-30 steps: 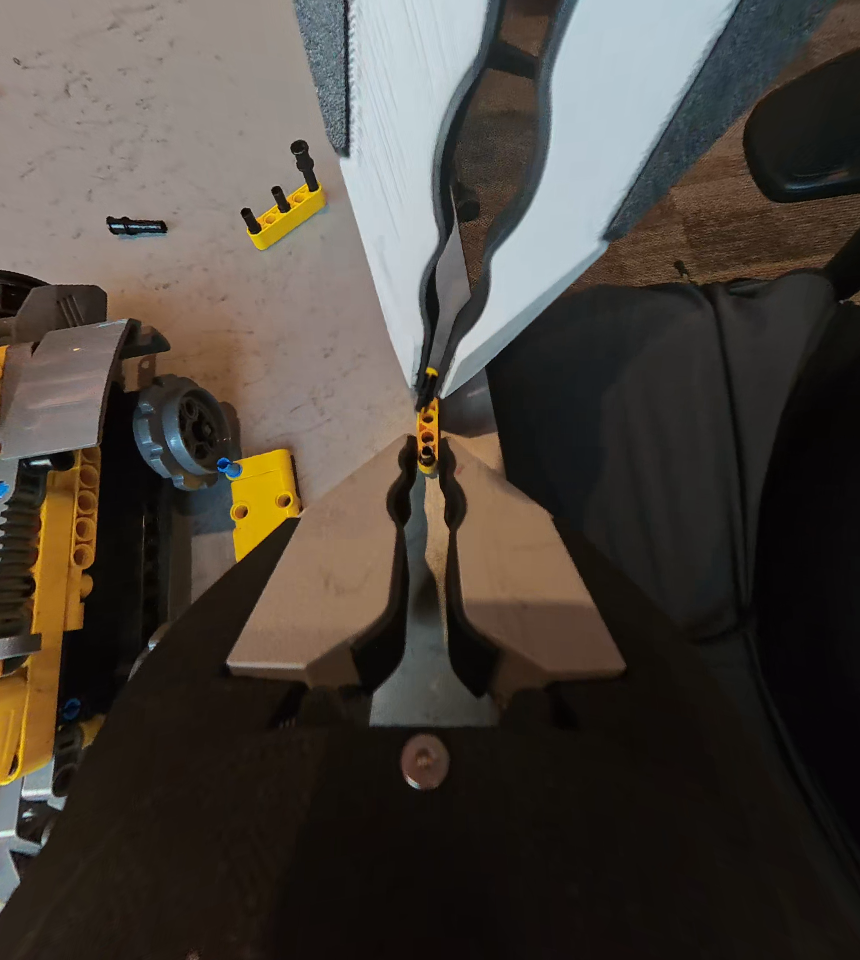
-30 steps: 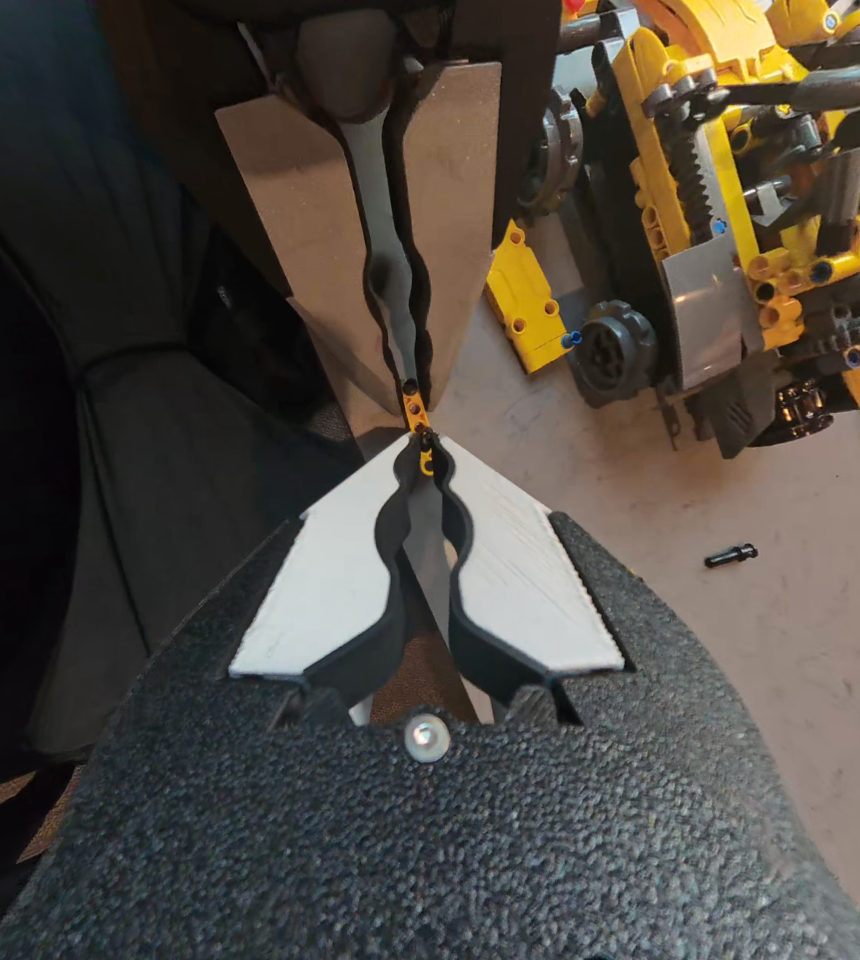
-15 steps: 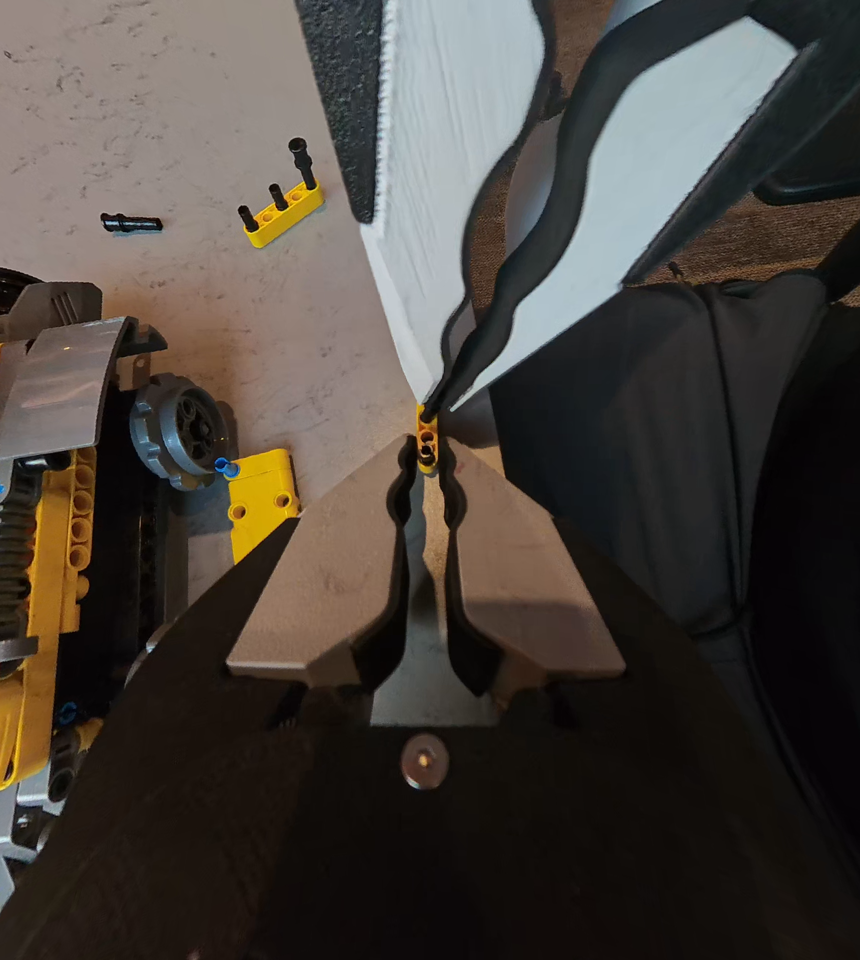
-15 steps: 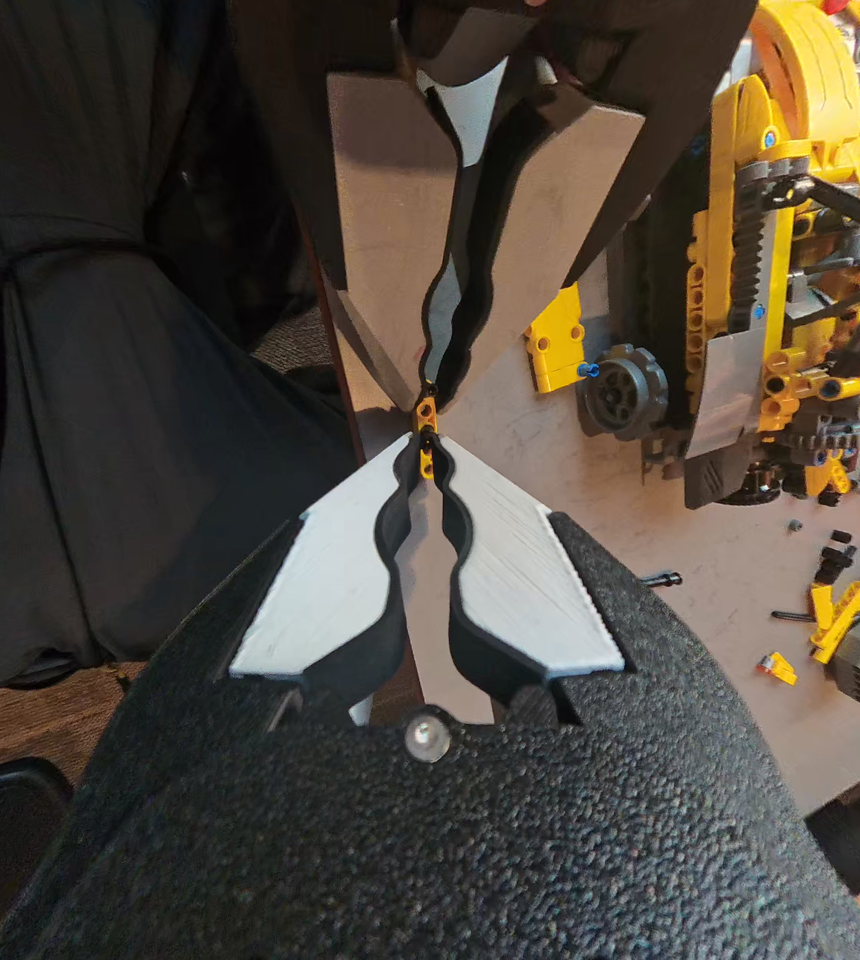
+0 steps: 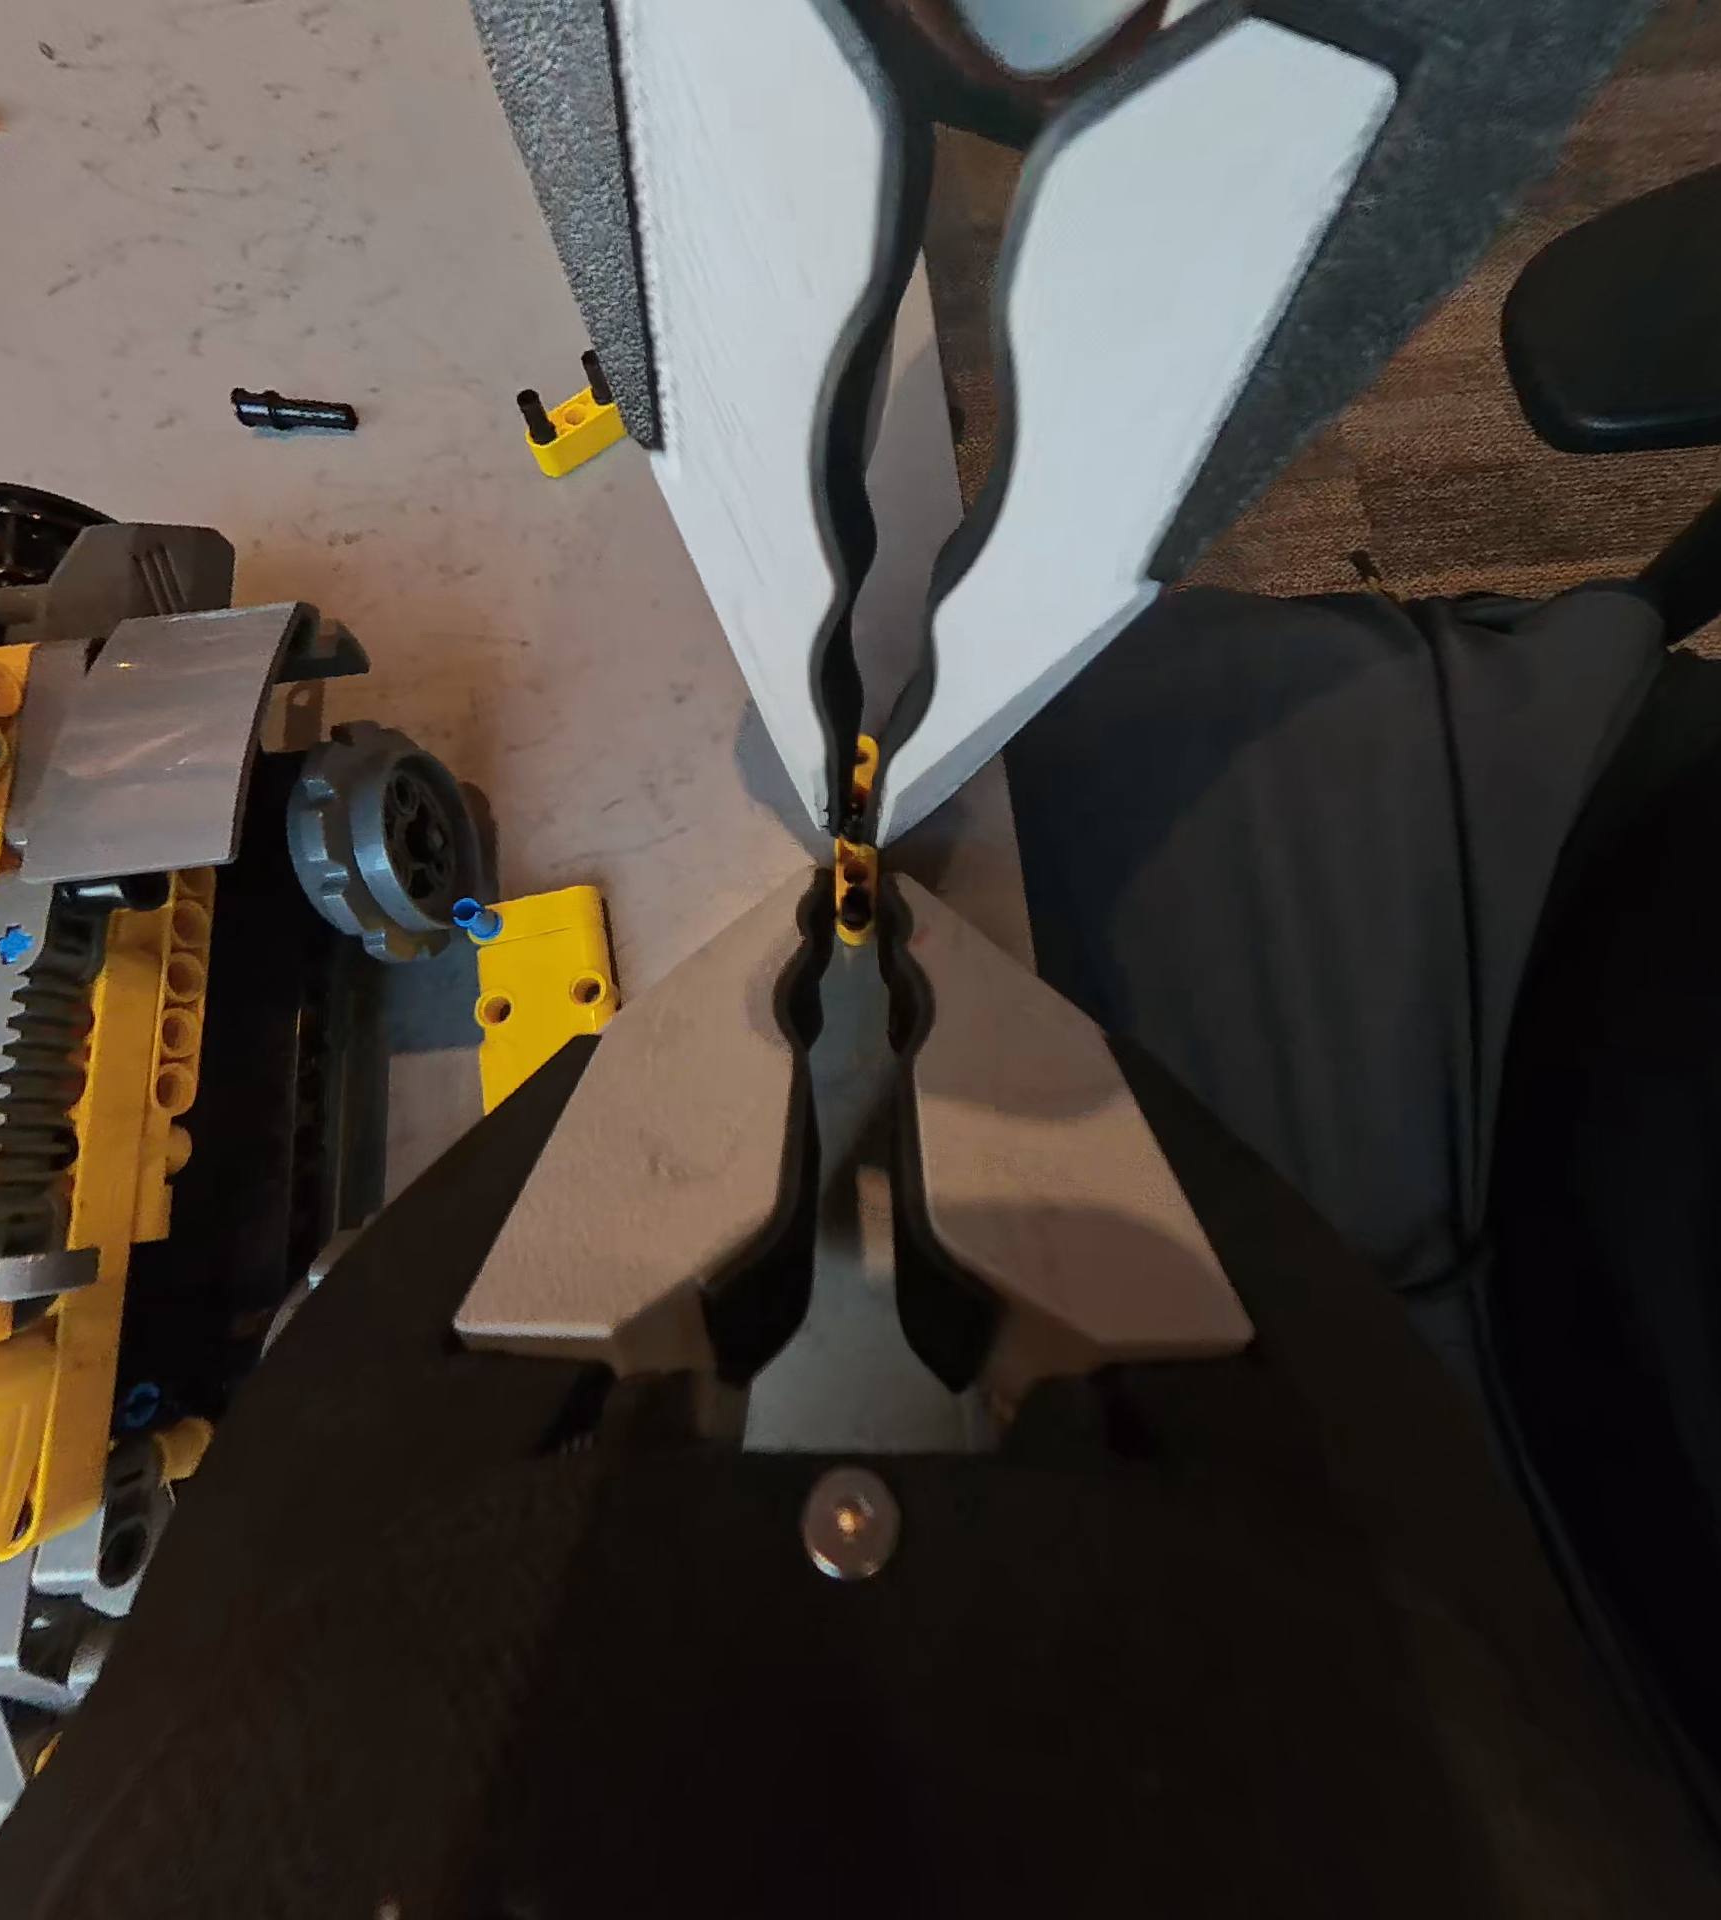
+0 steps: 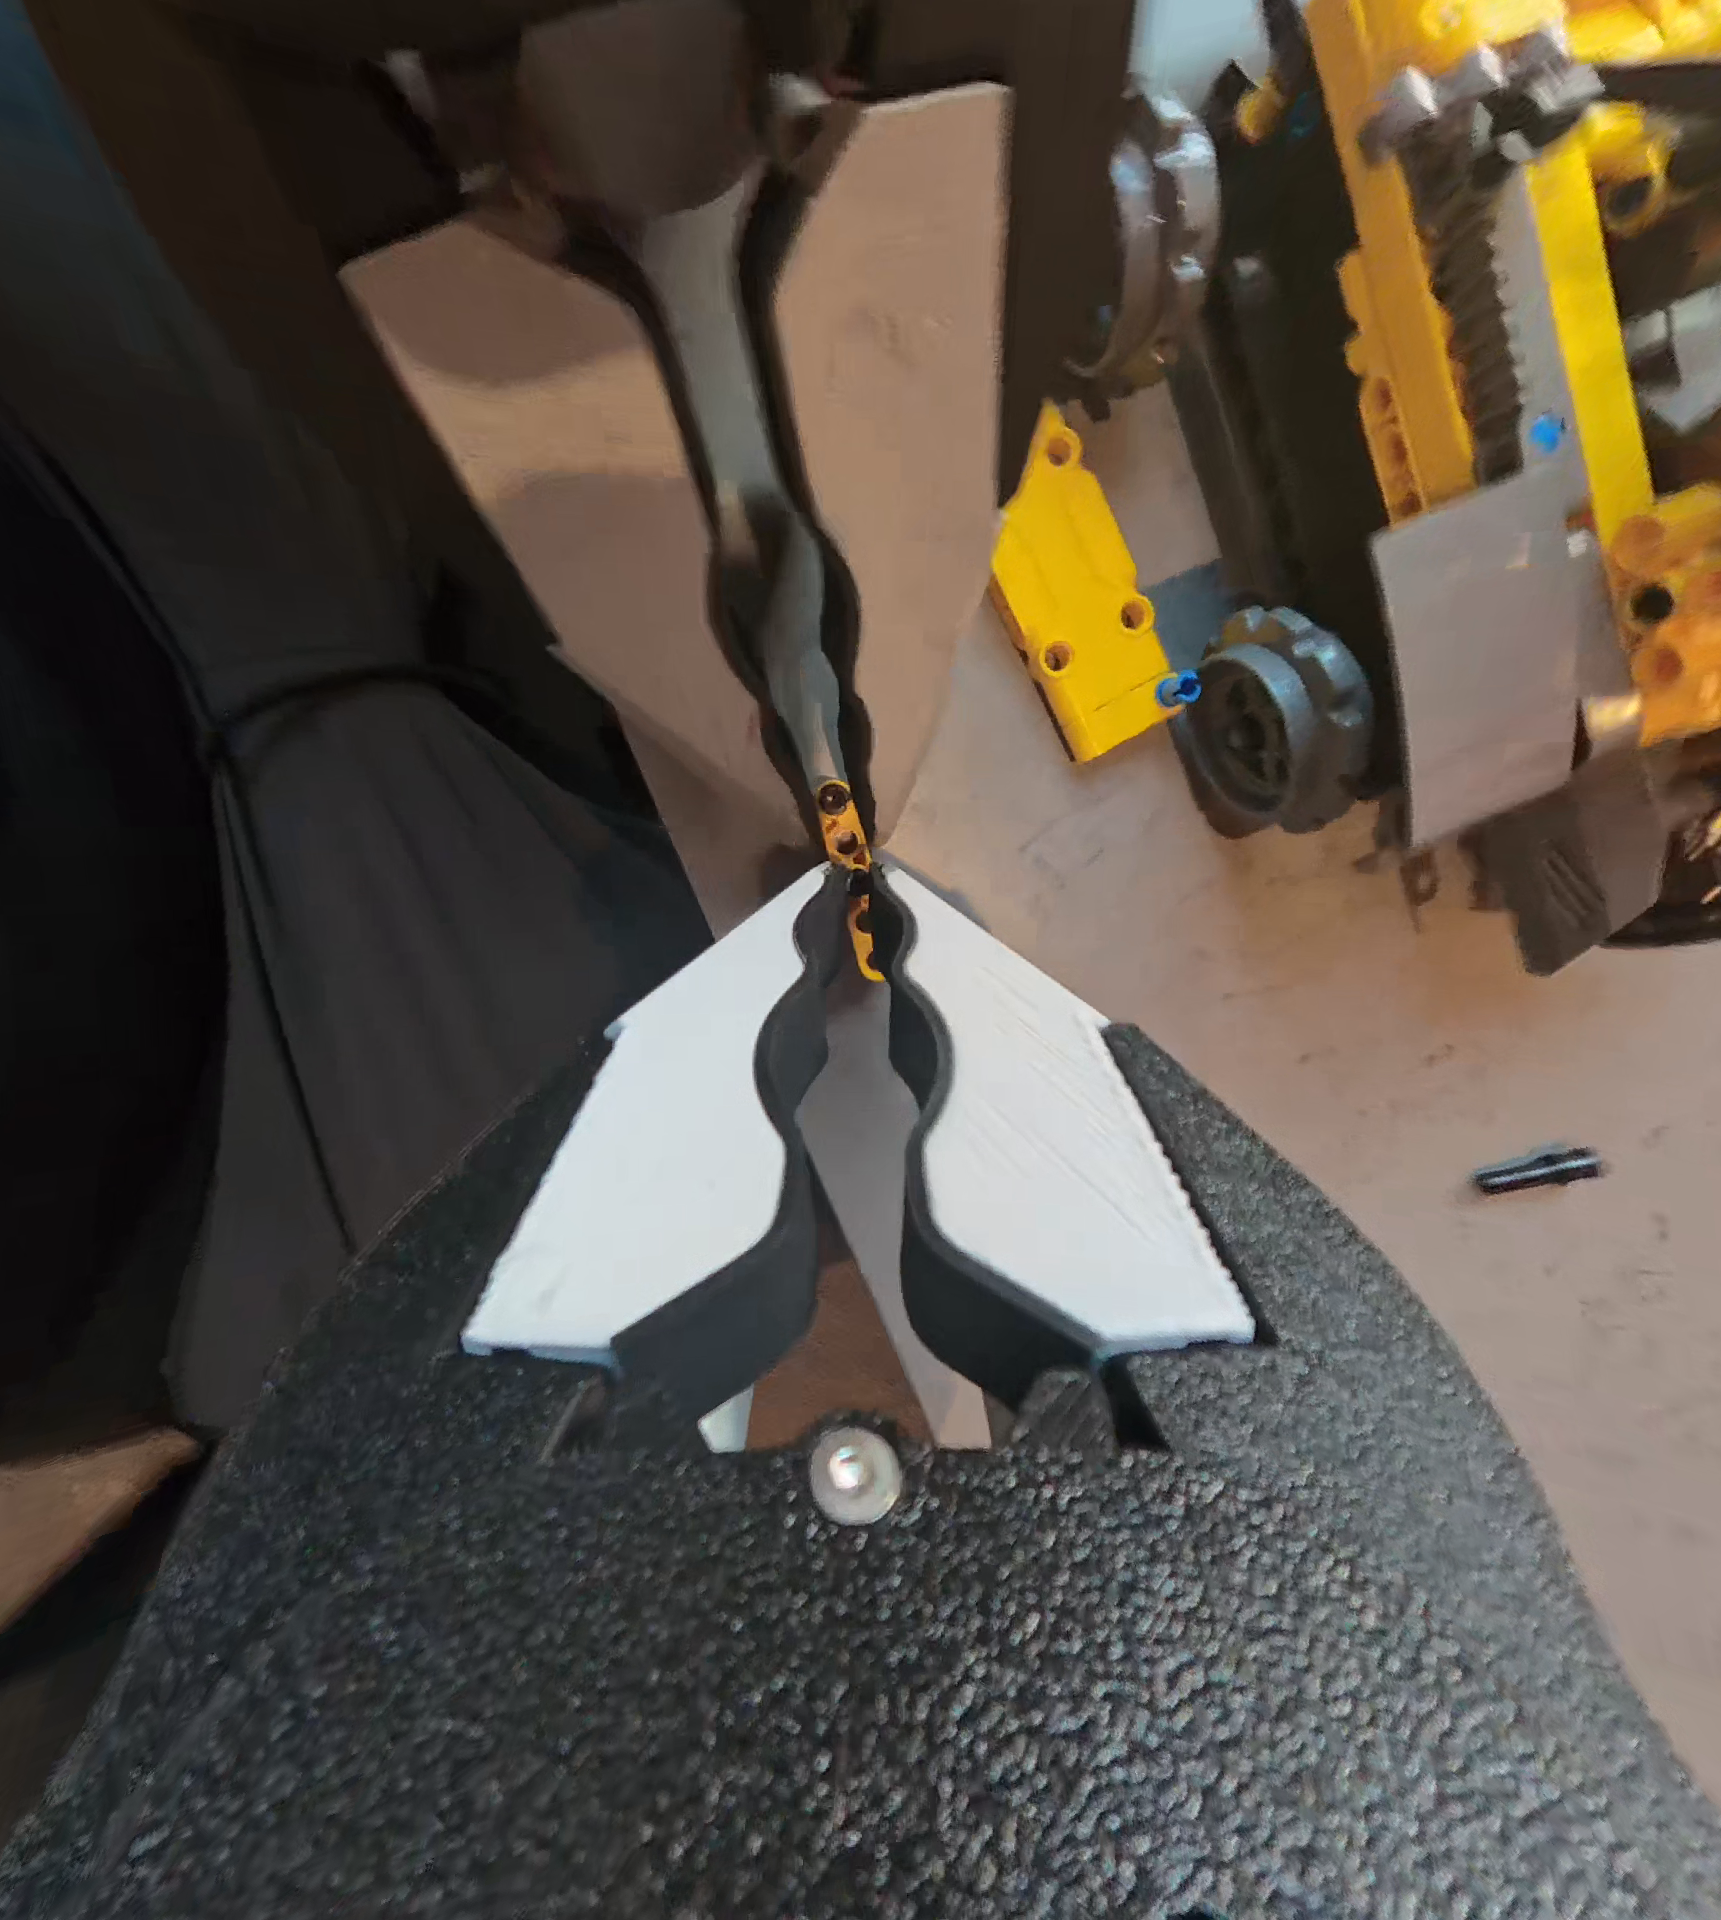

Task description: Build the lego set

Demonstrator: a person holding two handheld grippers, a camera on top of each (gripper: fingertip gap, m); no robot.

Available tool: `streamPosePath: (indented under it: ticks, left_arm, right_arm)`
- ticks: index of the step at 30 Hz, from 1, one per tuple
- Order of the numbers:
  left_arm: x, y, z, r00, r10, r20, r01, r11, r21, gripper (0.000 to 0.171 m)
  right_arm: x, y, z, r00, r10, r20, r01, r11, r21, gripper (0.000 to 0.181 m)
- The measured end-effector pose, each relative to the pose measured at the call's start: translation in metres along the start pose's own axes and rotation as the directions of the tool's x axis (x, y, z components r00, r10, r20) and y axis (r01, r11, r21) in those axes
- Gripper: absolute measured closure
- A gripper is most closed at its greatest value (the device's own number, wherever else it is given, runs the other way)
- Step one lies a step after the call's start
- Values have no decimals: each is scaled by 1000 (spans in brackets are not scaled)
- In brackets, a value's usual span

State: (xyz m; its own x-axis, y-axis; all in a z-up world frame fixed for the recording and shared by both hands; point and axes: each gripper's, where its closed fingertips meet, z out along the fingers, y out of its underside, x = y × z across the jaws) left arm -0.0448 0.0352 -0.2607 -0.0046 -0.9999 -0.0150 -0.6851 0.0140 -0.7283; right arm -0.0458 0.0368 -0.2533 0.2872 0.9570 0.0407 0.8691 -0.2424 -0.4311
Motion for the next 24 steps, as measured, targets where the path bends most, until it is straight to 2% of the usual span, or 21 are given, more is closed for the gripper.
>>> streamPosePath:
  ticks: [1, 3, 5, 10, 13, 16, 18, 20, 22, 24]
  left_arm:
    - [0, 0, 0, 1000, 2, 2, -2, 1000, 0, 167]
    - [0, 0, 0, 1000, 6, 6, -6, 1000, 0, 167]
    - [0, 0, 0, 1000, 4, 6, -4, 1000, 0, 167]
    - [-1, 0, 0, 1000, 2, 6, -2, 1000, 0, 166]
    - [-1, 0, 0, 1000, -1, 7, 1, 1000, 0, 167]
    - [-2, 0, 0, 1000, -7, 6, 7, 1000, 0, 167]
    - [-2, 0, 0, 1000, -10, 4, 10, 1000, 1, 167]
    - [-2, 1, 0, 1000, -22, 0, 22, 1000, 1, 167]
    - [-3, 1, 0, 999, -32, 2, 32, 999, 1, 167]
    - [-4, 1, -1, 999, -36, 10, 36, 999, 1, 167]
  right_arm:
    - [0, 0, 0, 998, 53, 22, -54, 998, 21, 177]
    - [0, -1, 0, 978, 188, 89, -193, 980, 52, 177]
    - [1, -2, -1, 962, 243, 129, -255, 963, 92, 176]
    - [8, -10, -18, 960, 249, 126, -270, 943, 195, 181]
    - [4, -1, -6, 978, 195, 77, -204, 970, 134, 180]
    - [13, -2, -11, 985, 174, 0, -172, 973, 151, 181]
    - [31, -5, -26, 978, 201, -48, -188, 961, 205, 181]
    - [64, 2, -45, 952, 288, -109, -257, 939, 230, 181]
    - [109, 25, -56, 894, 393, -216, -358, 916, 182, 167]
    - [137, 44, -55, 849, 468, -244, -452, 884, 121, 157]
